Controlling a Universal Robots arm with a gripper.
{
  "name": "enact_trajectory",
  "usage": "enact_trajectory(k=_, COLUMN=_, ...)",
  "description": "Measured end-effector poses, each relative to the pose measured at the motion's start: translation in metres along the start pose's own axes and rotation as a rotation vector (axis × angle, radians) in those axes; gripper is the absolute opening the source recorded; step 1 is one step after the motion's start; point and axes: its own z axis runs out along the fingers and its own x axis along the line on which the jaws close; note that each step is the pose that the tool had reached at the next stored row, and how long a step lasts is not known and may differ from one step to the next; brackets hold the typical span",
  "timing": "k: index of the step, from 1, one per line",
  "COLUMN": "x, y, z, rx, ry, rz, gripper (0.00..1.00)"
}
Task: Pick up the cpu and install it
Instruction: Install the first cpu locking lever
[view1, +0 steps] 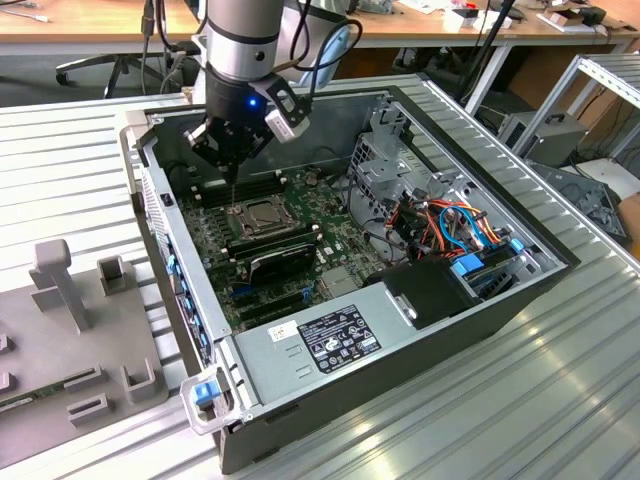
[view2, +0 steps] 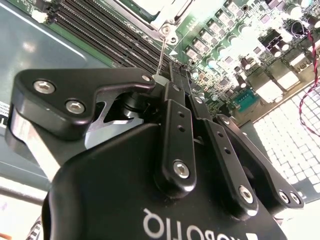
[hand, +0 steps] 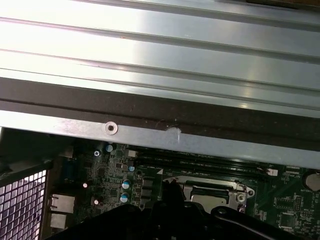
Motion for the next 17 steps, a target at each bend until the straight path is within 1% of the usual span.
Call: enact_trajectory(k=17, x=-0.0045, y=-0.0006, z=0.0009, rx=0.0000, ry=0.0000, rz=0.000, gripper=0.11)
